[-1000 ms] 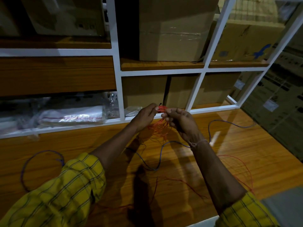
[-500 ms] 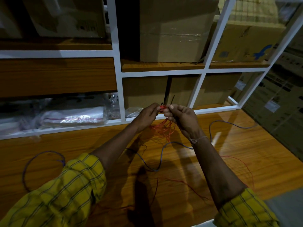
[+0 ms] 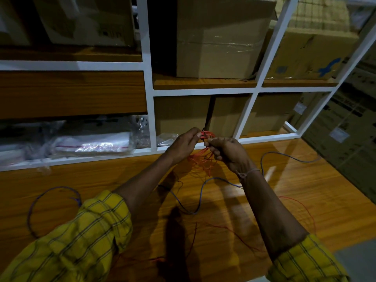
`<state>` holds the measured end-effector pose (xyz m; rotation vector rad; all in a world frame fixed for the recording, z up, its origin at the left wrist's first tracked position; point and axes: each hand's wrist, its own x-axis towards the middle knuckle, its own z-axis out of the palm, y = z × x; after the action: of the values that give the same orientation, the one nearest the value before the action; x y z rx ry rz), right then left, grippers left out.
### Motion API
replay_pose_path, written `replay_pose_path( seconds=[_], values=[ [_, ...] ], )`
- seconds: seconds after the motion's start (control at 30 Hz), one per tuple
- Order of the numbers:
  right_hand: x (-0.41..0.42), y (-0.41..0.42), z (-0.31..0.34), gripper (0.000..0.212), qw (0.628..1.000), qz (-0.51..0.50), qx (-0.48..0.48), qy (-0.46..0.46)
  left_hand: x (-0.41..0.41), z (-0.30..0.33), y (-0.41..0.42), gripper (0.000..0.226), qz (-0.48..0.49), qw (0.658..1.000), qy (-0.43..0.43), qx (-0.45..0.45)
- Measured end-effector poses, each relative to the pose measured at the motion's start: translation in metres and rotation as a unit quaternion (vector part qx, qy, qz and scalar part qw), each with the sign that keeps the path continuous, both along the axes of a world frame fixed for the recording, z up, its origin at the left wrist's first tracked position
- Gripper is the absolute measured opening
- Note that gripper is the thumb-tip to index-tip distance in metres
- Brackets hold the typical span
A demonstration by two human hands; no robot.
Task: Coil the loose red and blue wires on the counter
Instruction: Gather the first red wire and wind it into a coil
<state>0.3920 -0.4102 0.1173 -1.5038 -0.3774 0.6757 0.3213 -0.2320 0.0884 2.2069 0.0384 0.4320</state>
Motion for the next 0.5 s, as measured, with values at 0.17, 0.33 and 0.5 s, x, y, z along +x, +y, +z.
replay_pose_path(
  seconds=[0.17, 0.33, 0.5],
  values=[
    [-0.0002, 0.0016, -0.0018, 0.02, 1.0, -0.004, 0.017, -0.001, -0.0015, 0.0005, 0.0012, 0.024, 0.001, 1.0, 0.001, 0.002],
    [0.0022, 0.004, -0.0035, 0.02, 1.0, -0.01, 0.02, 0.006, -0.0025, 0.0016, 0.0012, 0.022, -0.003, 1.0, -0.001, 0.002],
    [0.0024, 0.0057, -0.0022, 0.02, 1.0, -0.015, 0.023, 0.011, -0.0026, 0.0014, 0.0024, 0.022, -0.001, 1.0, 0.0, 0.012]
  ],
)
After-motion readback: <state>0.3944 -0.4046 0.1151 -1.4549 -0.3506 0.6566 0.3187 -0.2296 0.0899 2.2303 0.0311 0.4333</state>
